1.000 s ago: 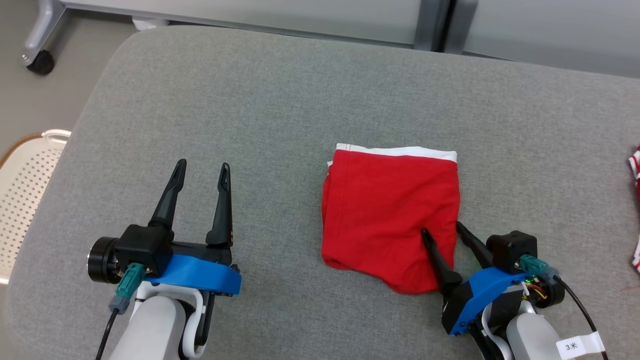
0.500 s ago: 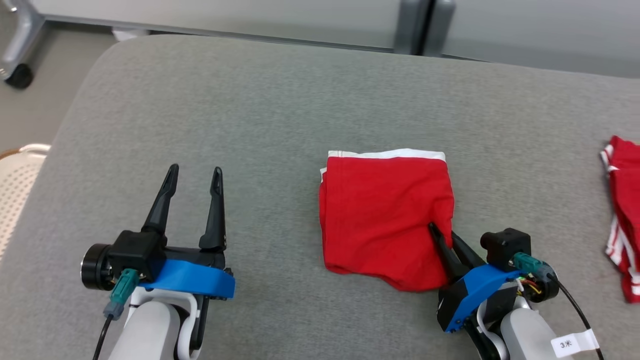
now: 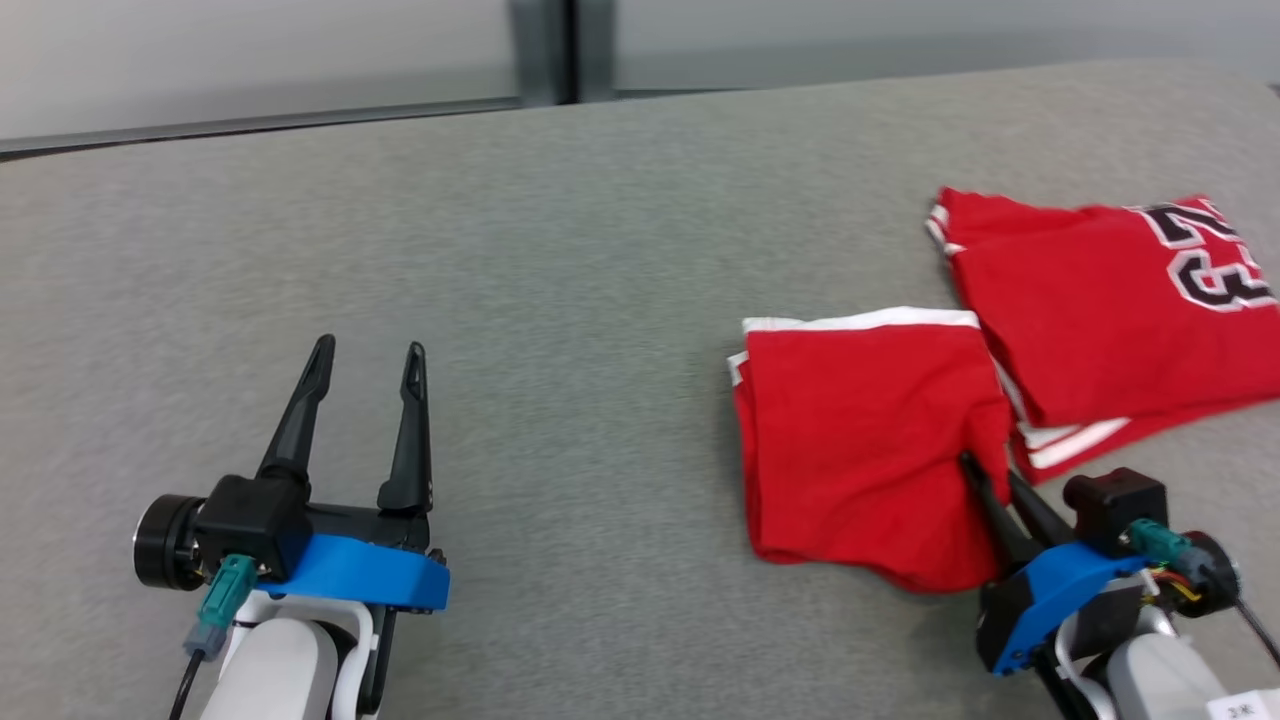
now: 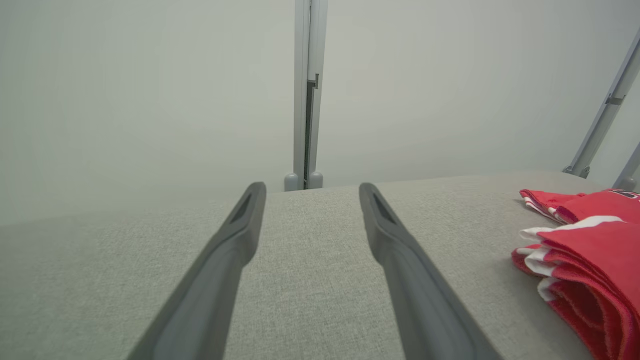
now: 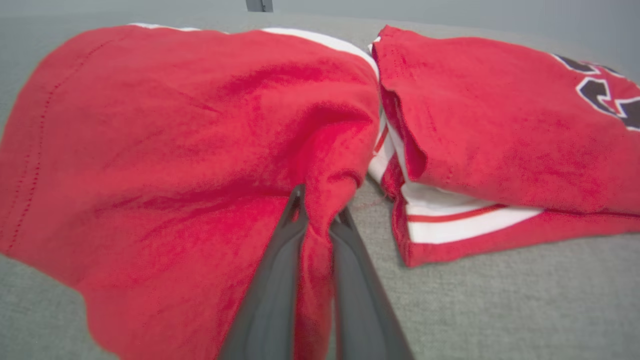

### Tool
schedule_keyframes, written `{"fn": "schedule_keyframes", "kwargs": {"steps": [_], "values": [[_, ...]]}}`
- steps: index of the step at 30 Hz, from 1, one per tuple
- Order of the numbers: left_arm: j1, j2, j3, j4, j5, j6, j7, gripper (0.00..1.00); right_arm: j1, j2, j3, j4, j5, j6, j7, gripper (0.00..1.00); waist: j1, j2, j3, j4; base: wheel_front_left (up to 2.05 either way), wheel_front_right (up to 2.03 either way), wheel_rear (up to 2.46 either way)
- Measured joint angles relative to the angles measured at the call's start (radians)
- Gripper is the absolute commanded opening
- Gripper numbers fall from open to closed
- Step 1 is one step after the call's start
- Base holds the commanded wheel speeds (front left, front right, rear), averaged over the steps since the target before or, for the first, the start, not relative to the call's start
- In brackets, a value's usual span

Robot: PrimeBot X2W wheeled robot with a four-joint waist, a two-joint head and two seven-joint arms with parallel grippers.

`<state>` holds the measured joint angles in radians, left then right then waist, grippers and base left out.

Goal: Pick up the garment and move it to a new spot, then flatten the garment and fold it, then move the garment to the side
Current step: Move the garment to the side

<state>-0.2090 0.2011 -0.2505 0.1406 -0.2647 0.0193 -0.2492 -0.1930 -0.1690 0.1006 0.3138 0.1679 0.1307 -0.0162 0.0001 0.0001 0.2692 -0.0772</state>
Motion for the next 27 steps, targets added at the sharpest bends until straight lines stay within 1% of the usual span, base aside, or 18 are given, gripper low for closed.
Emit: {"fn": "schedule_keyframes", "kwargs": {"steps": [3,6,11,13,18,24,27], "values": [[-0.001,0.011,-0.008,-0.022,0.005,-0.001,0.015,1.00,0.000,-0.033,-0.009,-0.016,0.006,0.000,0.007,0.00,0.0000,-0.0001,0.006,-0.055,0.00,0.00,0.00],[-0.005,0.018,-0.015,-0.042,0.010,-0.002,0.029,1.00,-0.016,-0.054,-0.010,-0.034,0.015,0.000,0.011,0.00,-0.0001,-0.0002,0.015,-0.095,0.00,0.00,0.00],[-0.034,0.029,-0.021,-0.068,0.019,-0.003,0.045,1.00,-0.097,-0.092,0.021,-0.063,0.020,0.000,0.012,0.00,0.0000,-0.0001,0.054,-0.120,0.00,0.00,0.00],[-0.044,0.033,-0.024,-0.076,0.019,-0.005,0.048,1.00,-0.144,-0.112,0.015,-0.074,0.019,0.000,0.016,0.00,0.0001,-0.0001,0.071,-0.123,0.00,0.00,0.00],[-0.076,0.038,-0.035,-0.089,0.026,-0.012,0.053,1.00,-0.235,-0.173,-0.074,-0.065,0.010,0.000,0.034,0.00,0.0001,-0.0001,0.114,-0.121,0.00,0.00,0.00],[-0.109,0.043,-0.048,-0.092,0.029,-0.020,0.051,1.00,-0.303,-0.209,-0.198,0.015,-0.006,0.000,0.043,0.00,0.0001,-0.0001,0.164,-0.111,0.00,0.00,0.00],[-0.127,0.046,-0.056,-0.094,0.036,-0.027,0.051,1.00,-0.326,-0.211,-0.245,0.061,-0.008,0.000,0.039,0.00,0.0001,-0.0001,0.190,-0.105,0.00,0.00,0.00]]}}
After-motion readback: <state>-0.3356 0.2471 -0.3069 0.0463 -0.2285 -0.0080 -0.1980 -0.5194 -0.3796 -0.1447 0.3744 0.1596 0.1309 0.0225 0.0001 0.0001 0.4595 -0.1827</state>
